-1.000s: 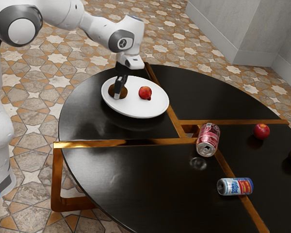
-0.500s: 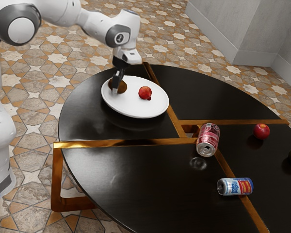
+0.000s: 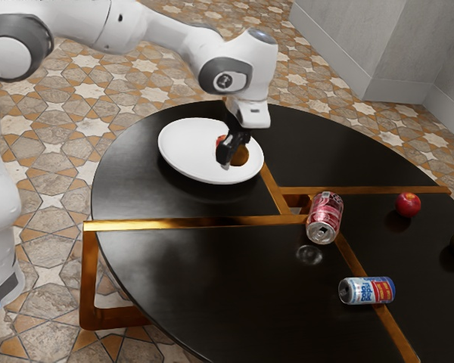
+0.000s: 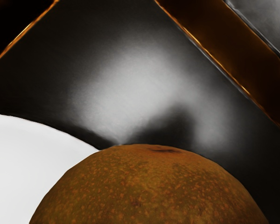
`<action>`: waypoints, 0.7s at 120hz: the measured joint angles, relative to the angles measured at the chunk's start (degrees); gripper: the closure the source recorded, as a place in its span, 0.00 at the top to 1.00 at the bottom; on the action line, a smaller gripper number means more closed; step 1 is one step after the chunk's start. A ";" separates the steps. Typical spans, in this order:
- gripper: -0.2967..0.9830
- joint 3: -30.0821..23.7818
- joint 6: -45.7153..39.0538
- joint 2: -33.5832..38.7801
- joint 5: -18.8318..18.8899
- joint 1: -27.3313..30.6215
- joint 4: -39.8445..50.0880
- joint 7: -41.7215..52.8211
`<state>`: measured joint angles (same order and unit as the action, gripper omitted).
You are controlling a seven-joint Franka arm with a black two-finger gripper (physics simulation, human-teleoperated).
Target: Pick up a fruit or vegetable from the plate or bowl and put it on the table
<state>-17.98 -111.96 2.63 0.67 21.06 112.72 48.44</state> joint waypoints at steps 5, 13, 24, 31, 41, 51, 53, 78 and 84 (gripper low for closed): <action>0.48 -2.05 0.09 -0.17 0.37 -0.25 -0.06 -0.98; 0.48 -5.03 0.19 -1.06 0.80 -0.59 -0.10 -2.64; 0.47 -8.97 0.27 -3.15 1.66 -1.00 -0.52 -5.07; 0.48 -10.07 0.30 -3.97 2.07 -2.41 -1.11 -6.48; 0.60 -10.44 0.40 -4.28 2.36 -4.53 -1.36 -8.19; 0.68 -10.46 0.47 -4.29 2.48 -5.18 -1.42 -9.66; 0.69 -10.45 0.48 -4.29 2.51 -5.10 -1.42 -9.93; 0.75 -6.96 3.66 -3.55 5.42 -3.43 -11.36 -12.81; 0.76 4.47 5.51 -3.49 7.02 -13.07 -16.82 -13.65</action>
<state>-13.52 -106.45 -0.86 7.68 7.99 95.91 34.79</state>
